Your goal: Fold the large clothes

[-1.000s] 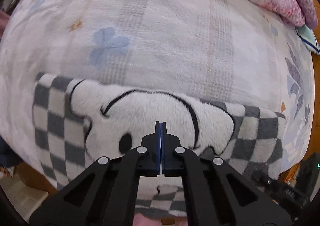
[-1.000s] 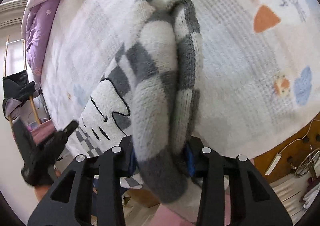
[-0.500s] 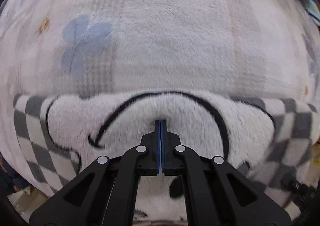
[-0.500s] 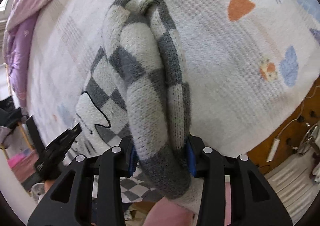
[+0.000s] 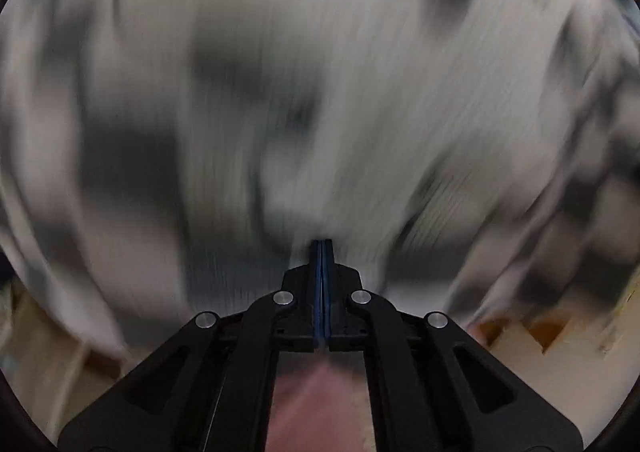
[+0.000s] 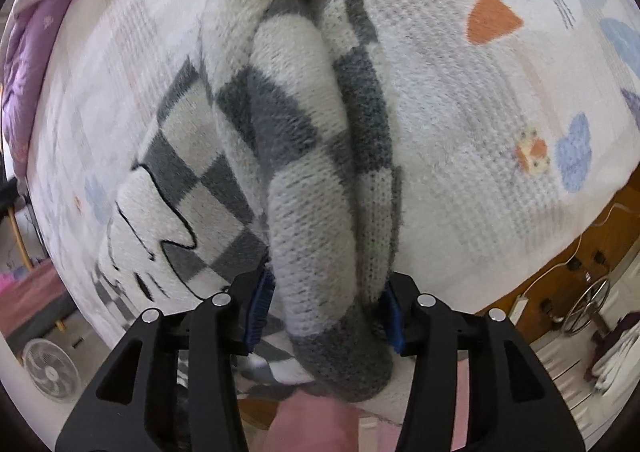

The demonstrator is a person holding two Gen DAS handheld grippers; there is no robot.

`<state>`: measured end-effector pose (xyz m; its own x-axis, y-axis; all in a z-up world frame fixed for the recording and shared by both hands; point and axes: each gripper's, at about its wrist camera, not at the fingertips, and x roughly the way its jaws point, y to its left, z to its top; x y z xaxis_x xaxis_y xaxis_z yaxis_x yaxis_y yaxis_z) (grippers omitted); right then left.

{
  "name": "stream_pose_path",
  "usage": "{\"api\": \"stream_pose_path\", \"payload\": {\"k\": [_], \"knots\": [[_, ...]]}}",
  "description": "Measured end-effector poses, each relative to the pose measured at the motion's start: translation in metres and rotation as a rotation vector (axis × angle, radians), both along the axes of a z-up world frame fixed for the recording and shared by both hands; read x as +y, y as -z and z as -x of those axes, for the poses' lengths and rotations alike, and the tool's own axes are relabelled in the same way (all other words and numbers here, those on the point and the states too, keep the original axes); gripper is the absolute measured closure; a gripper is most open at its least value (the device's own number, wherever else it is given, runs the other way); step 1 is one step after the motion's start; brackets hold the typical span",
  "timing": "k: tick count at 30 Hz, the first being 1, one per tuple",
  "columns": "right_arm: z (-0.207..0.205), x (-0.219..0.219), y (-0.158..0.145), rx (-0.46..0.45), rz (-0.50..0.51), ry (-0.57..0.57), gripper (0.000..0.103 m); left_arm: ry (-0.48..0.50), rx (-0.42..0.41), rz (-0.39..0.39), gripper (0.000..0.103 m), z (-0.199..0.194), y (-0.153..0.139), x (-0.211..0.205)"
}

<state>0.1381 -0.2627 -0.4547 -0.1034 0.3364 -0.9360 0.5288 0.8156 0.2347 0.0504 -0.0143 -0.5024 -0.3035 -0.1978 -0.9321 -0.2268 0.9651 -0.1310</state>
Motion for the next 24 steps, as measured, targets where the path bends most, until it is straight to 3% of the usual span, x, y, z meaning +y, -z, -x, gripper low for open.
{"api": "stream_pose_path", "payload": {"k": [2, 4, 6, 9, 11, 15, 17, 19, 21, 24], "knots": [[-0.005, 0.000, 0.006, 0.016, 0.006, -0.045, 0.056, -0.092, -0.033, 0.001, 0.103, 0.013, -0.004, 0.007], [-0.008, 0.002, 0.008, 0.020, -0.003, -0.060, 0.056, -0.170, -0.011, 0.010, 0.103, 0.007, -0.007, 0.016], [-0.010, 0.001, 0.012, 0.027, -0.017, -0.061, 0.056, -0.149, -0.035, 0.007, 0.103, -0.004, -0.019, 0.016], [-0.013, 0.000, 0.011, 0.041, -0.039, -0.054, 0.056, -0.101, -0.156, 0.012, 0.103, -0.037, -0.058, 0.013], [-0.016, 0.000, 0.012, 0.052, -0.040, -0.063, 0.056, -0.052, -0.261, -0.007, 0.103, -0.072, -0.086, 0.013], [-0.017, -0.010, 0.011, 0.065, -0.058, -0.057, 0.056, 0.003, -0.397, -0.044, 0.103, -0.150, -0.109, 0.018], [-0.017, -0.015, 0.013, 0.058, -0.066, -0.048, 0.056, 0.028, -0.433, -0.060, 0.103, -0.188, -0.107, 0.018], [-0.014, -0.026, 0.011, 0.054, -0.077, -0.031, 0.056, 0.031, -0.422, -0.048, 0.103, -0.215, -0.087, 0.020], [-0.013, -0.031, 0.012, 0.051, -0.092, -0.013, 0.056, 0.057, -0.332, -0.039, 0.103, -0.219, -0.053, 0.007], [-0.014, -0.036, 0.012, 0.051, -0.088, -0.023, 0.056, 0.079, -0.405, -0.063, 0.103, -0.208, -0.046, 0.008]]}}
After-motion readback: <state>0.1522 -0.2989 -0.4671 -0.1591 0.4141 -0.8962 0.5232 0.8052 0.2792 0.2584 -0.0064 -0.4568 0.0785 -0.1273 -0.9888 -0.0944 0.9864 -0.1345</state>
